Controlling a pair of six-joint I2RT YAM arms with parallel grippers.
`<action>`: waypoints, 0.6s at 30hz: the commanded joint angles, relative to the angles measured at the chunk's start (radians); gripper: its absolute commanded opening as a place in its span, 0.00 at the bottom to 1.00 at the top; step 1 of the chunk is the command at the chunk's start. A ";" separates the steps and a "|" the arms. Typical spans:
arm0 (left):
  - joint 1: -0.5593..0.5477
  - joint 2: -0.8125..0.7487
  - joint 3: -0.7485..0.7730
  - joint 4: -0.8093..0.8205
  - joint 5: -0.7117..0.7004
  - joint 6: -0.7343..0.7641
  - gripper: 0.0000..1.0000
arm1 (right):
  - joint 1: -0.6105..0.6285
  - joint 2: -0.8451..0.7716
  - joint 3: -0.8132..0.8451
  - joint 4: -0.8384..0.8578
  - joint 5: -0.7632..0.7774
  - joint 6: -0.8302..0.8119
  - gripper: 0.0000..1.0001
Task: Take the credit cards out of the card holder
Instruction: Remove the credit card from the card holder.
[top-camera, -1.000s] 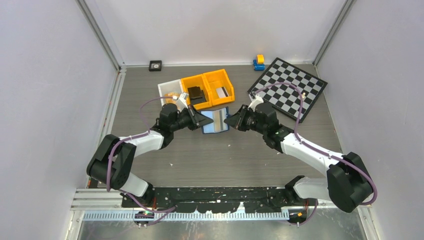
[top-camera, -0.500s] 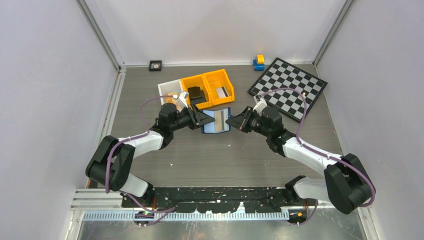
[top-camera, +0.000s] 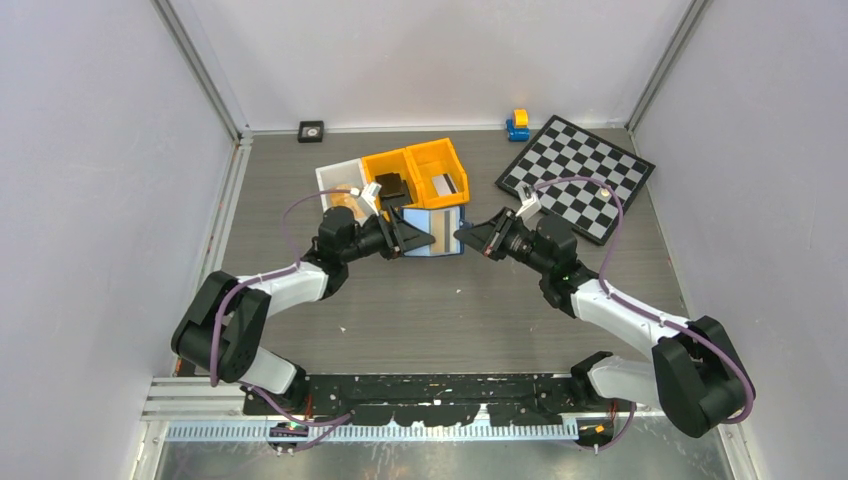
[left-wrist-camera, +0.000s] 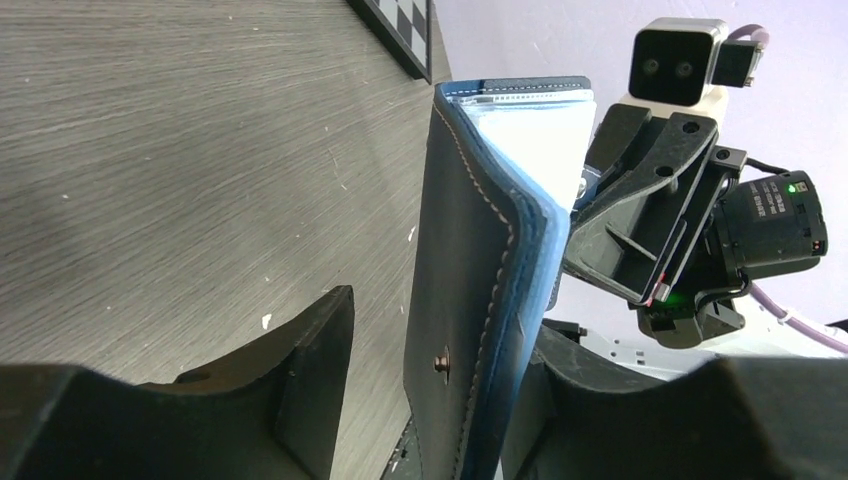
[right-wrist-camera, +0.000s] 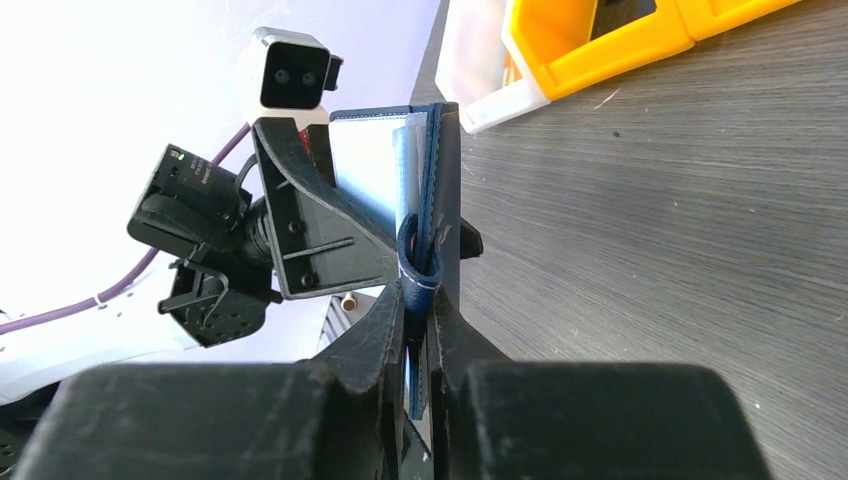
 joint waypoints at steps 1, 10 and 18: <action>-0.005 0.005 0.017 0.098 0.042 0.003 0.47 | -0.006 -0.003 -0.001 0.117 -0.033 0.030 0.01; -0.007 0.009 0.018 0.134 0.057 -0.005 0.16 | -0.007 0.036 0.002 0.154 -0.061 0.051 0.00; -0.007 0.020 0.017 0.147 0.063 -0.015 0.46 | -0.008 0.041 -0.004 0.184 -0.075 0.062 0.00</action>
